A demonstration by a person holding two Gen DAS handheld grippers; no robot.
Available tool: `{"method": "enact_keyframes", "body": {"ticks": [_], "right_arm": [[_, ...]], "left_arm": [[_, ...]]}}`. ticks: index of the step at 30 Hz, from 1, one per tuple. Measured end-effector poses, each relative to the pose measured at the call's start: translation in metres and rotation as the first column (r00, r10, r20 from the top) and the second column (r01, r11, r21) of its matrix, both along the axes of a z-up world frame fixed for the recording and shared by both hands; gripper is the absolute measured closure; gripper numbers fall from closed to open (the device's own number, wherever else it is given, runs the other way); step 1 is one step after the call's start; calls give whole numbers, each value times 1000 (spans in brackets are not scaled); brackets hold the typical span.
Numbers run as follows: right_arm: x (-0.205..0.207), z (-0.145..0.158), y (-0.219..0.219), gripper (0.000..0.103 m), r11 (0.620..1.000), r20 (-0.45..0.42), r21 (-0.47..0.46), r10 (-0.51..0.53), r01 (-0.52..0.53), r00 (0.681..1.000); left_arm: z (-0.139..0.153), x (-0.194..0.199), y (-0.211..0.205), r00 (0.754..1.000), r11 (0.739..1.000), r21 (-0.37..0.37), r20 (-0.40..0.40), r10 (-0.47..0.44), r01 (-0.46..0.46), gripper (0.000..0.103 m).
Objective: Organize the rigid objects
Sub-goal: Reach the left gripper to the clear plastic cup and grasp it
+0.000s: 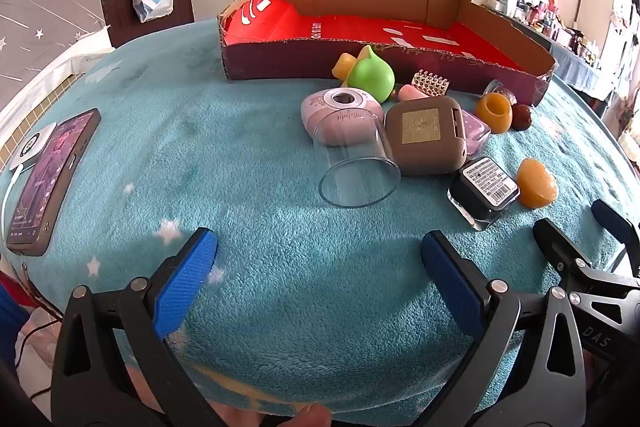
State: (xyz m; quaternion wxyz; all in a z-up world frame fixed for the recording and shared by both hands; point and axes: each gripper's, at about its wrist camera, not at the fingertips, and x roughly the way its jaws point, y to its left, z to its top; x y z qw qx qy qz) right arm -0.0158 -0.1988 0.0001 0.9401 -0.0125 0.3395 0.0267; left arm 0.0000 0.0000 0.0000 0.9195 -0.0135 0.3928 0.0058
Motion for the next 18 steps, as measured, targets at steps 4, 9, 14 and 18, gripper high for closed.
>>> {"method": "enact_keyframes", "body": {"ticks": [4,9,14,18], "right_arm": [[0,0,0,0,1000,1,0,0,0,1000],[0,0,0,0,1000,1,-1,0,0,1000],[0,0,0,0,1000,1,-1,0,0,1000],[0,0,0,0,1000,6,-1,1,-1,1000]], "left_arm": [[0,0,0,1000,1000,0,0,0,0,0],[0,0,0,1000,1000,-1,-4,-1,1,0],[-1,-2,-1,1000,1000,-1,7,1,-1,0],[2,-1,5,1000,1000,-1,16,-5,5,0]]}}
